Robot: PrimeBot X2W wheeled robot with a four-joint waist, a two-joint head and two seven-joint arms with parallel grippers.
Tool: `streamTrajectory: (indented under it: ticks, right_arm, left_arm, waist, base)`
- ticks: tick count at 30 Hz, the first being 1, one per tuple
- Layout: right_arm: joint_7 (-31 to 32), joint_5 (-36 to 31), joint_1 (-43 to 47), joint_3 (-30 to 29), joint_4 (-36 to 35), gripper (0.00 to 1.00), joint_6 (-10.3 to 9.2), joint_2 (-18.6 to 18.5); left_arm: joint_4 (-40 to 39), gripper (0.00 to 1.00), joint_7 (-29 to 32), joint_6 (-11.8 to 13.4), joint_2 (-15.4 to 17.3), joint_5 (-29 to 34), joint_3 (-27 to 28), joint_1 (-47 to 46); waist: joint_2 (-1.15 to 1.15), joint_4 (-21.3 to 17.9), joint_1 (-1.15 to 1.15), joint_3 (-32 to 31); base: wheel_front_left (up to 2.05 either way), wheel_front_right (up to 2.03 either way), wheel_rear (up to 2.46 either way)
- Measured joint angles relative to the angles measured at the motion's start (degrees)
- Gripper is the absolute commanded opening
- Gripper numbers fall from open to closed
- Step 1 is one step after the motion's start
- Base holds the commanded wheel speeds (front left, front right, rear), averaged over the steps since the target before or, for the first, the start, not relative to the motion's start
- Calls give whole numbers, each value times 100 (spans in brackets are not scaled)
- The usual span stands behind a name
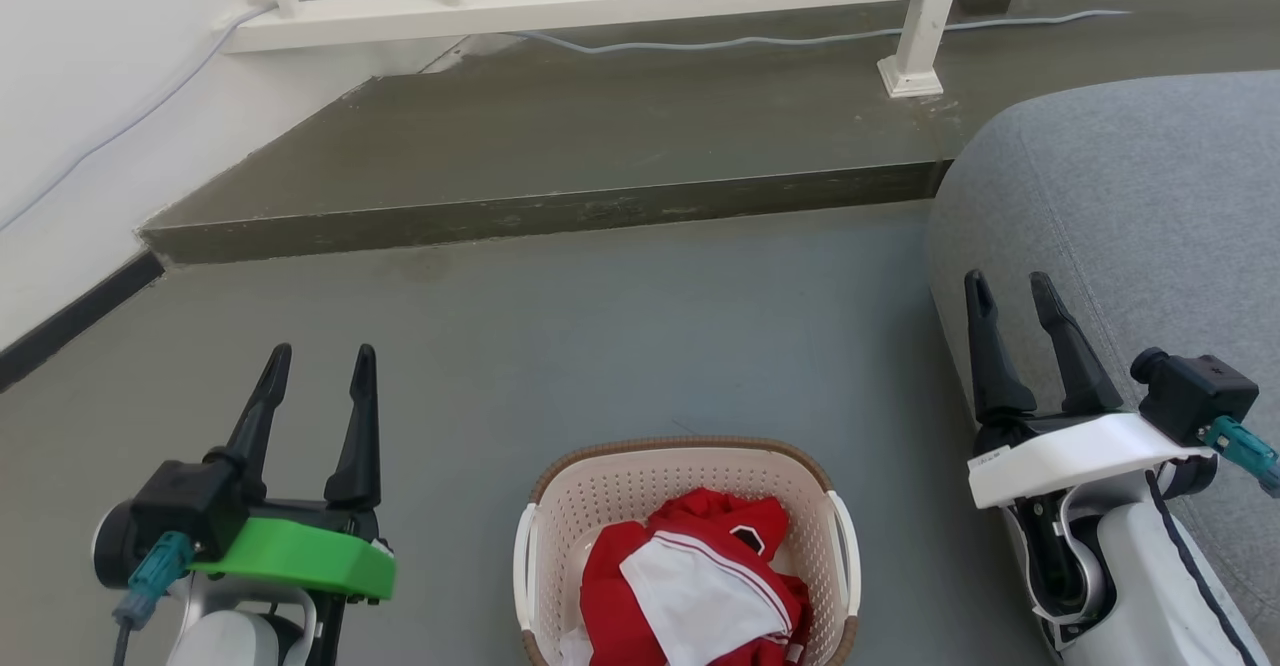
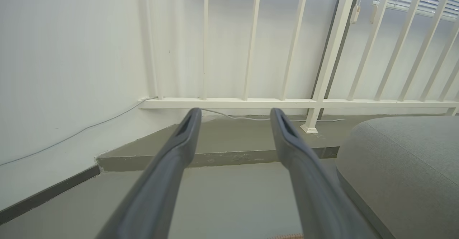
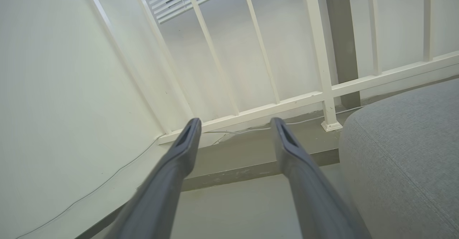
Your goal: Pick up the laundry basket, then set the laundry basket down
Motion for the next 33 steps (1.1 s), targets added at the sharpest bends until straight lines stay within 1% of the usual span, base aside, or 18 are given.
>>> streamTrajectory:
  ticks: [3,21,23,33]
  right_arm:
    - [-33,-123,-1,-1,-8,100,1,16]
    - [-33,-242,-1,-157,34,100,21,88]
    - [-33,-282,-1,-165,36,100,45,90]
    - [-33,-327,-3,-188,40,100,52,115]
  left_arm:
    - [-33,100,-2,0,0,164,-23,-62]
    - [-32,100,-2,0,-37,169,-59,-66]
    - [-31,100,-2,0,-41,169,-56,-66]
    - [-64,100,-2,-1,-51,168,-54,-68]
  waist:
    - [0,0,0,7]
    - [0,-15,0,50]
    - [0,-21,0,60]
    - [0,-93,0,304]
  base:
    - [0,0,0]
    - [0,0,0]
    - [0,0,0]
    - [0,0,0]
